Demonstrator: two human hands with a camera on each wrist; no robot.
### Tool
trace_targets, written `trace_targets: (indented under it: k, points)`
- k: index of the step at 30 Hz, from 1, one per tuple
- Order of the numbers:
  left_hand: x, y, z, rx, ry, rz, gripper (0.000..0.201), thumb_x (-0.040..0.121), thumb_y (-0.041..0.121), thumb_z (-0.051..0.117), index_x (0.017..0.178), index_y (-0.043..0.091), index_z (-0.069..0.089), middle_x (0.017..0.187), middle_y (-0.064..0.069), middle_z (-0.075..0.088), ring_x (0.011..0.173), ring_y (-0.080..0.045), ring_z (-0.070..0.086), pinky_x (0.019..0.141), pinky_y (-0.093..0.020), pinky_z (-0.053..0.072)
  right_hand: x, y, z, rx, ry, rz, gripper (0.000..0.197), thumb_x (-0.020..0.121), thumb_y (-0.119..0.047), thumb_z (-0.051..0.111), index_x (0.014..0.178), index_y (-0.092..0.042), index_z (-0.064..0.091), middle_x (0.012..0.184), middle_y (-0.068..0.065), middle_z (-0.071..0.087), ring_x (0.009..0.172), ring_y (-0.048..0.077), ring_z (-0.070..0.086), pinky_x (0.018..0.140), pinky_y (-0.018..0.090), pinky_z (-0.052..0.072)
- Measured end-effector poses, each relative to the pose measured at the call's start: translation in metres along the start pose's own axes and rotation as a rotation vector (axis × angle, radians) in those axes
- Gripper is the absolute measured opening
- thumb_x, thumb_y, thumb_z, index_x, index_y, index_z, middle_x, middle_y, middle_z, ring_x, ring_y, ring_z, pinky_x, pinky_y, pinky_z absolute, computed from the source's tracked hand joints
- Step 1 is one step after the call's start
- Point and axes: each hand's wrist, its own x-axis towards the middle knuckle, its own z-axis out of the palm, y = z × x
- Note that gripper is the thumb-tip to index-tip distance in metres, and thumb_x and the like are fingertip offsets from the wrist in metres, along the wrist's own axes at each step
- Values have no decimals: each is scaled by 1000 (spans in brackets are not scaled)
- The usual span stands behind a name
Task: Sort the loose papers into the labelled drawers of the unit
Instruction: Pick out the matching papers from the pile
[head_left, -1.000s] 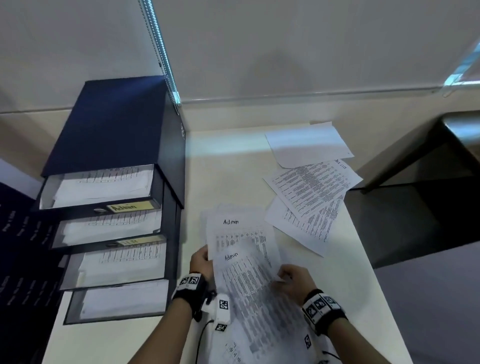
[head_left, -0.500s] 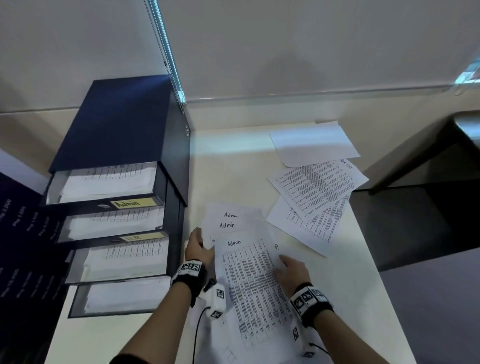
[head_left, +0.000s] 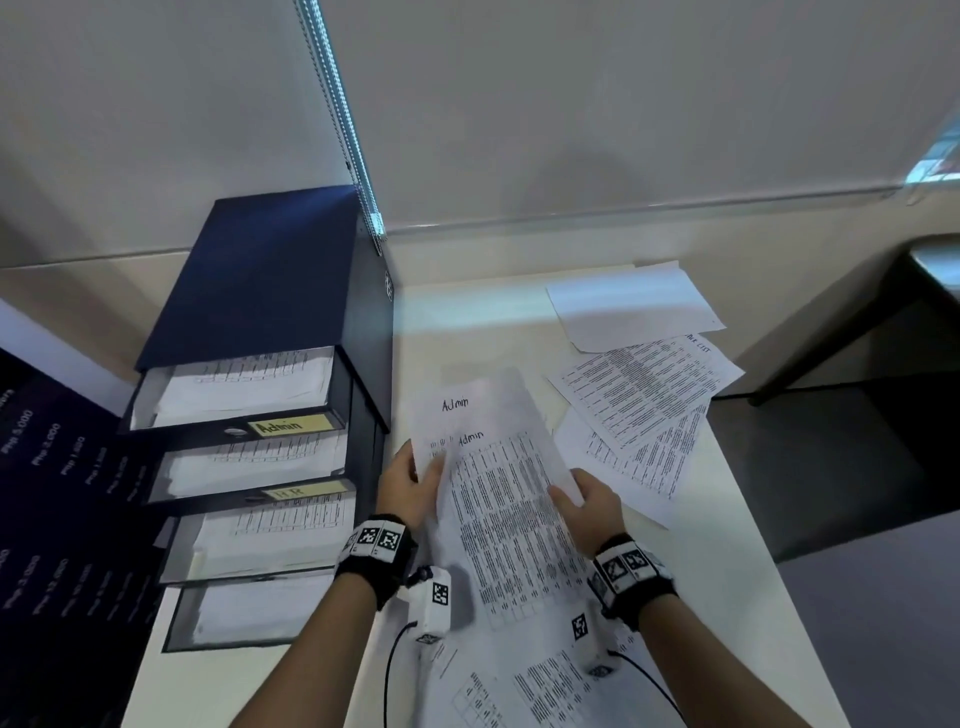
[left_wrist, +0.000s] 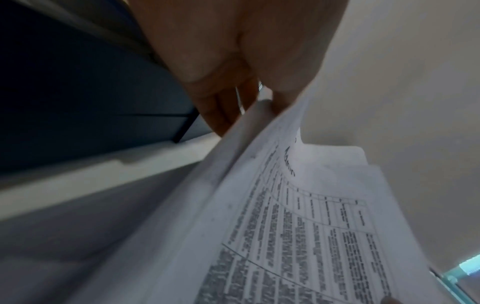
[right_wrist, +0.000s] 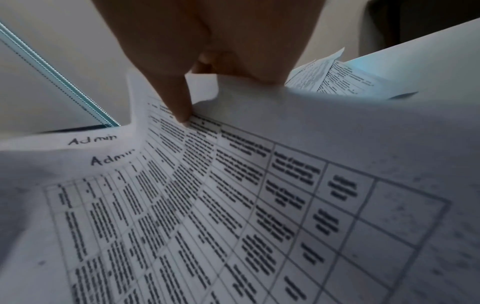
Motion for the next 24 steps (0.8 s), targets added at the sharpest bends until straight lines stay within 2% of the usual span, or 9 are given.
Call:
trace_targets:
  k: [4, 7, 9, 10, 13, 16, 19, 21, 24]
  points:
    - [-1, -8, 9, 29, -129, -253, 20, 92, 33, 67, 83, 16, 63, 97, -10, 72, 94, -27, 68, 88, -41, 56, -7, -3, 1, -93, -146, 107, 36, 95, -25, 59, 127, -7, 59, 125, 2, 64, 113, 23, 61, 90, 23, 43]
    - [-12, 10, 5, -162, -138, -197, 30, 93, 37, 64, 103, 8, 69, 100, -6, 76, 103, -30, 70, 91, -47, 56, -11, -10, -7, -2, -67, 102, 51, 94, -36, 61, 135, -6, 54, 132, 5, 60, 124, 25, 55, 97, 23, 39]
    - [-24, 38, -8, -258, -104, -85, 29, 96, 31, 64, 117, 12, 68, 108, -2, 75, 104, -21, 70, 90, -42, 57, -11, -29, -19, 149, 4, 75, 65, 91, -49, 61, 134, -1, 53, 127, 8, 62, 124, 29, 56, 100, 32, 44]
    - [-33, 58, -16, -297, -94, -17, 26, 96, 22, 65, 120, 12, 67, 111, -2, 75, 104, -17, 70, 89, -38, 58, -10, -43, -26, 249, 40, 59, 64, 92, -44, 62, 134, 4, 51, 124, 6, 61, 123, 27, 55, 101, 36, 43]
    - [-52, 116, -46, -359, -71, 210, 22, 90, 12, 68, 112, 12, 67, 105, -1, 76, 98, -11, 72, 81, -26, 58, -10, -93, -51, 489, 59, -73, 47, 89, -25, 69, 131, -10, 54, 119, -9, 61, 111, 9, 60, 100, 30, 49]
    - [-54, 149, -71, -458, -48, 284, 41, 84, 14, 72, 119, -1, 59, 107, -10, 75, 102, -23, 71, 86, -37, 58, 3, -128, -71, 538, 69, -245, 39, 84, -17, 75, 116, -14, 52, 119, -3, 62, 100, -5, 62, 81, 16, 54]
    - [-48, 157, -78, -544, -5, 273, 40, 87, 4, 70, 124, -6, 56, 111, -17, 73, 106, -31, 70, 93, -44, 57, 13, -146, -82, 536, 62, -300, 44, 82, -17, 78, 112, -21, 46, 125, 8, 59, 97, 23, 68, 81, 39, 59]
    - [-45, 147, -74, -587, -20, 215, 44, 87, 11, 73, 126, 1, 58, 116, -16, 71, 111, -32, 68, 97, -50, 54, 14, -143, -79, 631, 8, -248, 53, 83, -9, 75, 120, -22, 39, 116, 13, 62, 89, 22, 71, 76, 37, 61]
    - [-43, 114, -67, -578, -80, 88, 61, 81, 55, 72, 131, 23, 58, 129, -1, 67, 124, -25, 61, 108, -54, 43, 8, -120, -66, 689, 27, -90, 61, 86, -6, 71, 135, -20, 38, 105, -1, 66, 86, 3, 70, 75, 22, 57]
